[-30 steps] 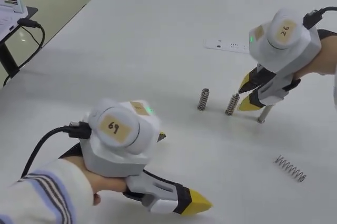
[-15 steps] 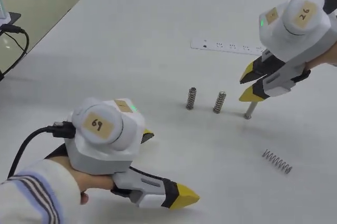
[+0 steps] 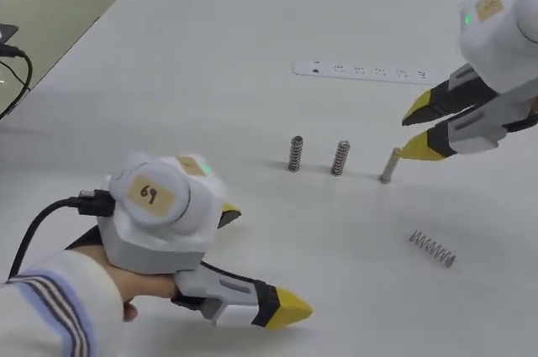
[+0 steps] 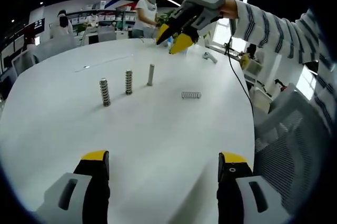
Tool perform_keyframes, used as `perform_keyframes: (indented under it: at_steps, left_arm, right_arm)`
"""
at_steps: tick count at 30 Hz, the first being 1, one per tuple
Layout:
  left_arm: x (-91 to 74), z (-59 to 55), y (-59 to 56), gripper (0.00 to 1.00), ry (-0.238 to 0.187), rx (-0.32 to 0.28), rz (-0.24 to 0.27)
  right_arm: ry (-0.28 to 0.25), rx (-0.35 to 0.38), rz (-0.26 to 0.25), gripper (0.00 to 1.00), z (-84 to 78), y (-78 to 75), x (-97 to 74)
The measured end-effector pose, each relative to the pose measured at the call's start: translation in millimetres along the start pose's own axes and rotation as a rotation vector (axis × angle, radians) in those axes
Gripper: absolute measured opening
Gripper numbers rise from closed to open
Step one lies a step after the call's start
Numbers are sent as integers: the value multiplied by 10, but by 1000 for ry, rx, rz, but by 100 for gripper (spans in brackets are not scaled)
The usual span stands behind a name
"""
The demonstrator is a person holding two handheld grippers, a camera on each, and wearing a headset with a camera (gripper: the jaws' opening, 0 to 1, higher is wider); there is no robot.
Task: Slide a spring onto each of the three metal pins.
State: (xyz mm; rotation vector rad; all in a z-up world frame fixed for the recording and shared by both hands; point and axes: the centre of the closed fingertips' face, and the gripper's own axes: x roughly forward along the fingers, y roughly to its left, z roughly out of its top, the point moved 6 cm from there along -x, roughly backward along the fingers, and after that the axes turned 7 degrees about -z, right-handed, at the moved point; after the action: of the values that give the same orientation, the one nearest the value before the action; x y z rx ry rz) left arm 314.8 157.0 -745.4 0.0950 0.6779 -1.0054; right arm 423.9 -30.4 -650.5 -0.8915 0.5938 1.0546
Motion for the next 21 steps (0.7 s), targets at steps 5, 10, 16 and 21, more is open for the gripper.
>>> perform_keyframes:
  at_steps: [5, 10, 16, 21]
  left_arm:
    - [-50, -4, 43, 81, -1, -8, 14]
    - [-87, -4, 63, 80, -2, -16, 19]
    - [-104, -9, 66, 80, 1, -14, 16]
    - [-110, -29, 78, 79, 11, -17, 20]
  right_arm:
    - [-41, 43, 0, 28, -81, 117, -85]
    - [-68, 118, -12, 33, -192, 245, -171]
    - [-94, 183, -39, 39, -313, 353, -254]
    - [-130, 245, -83, 40, -384, 469, -314]
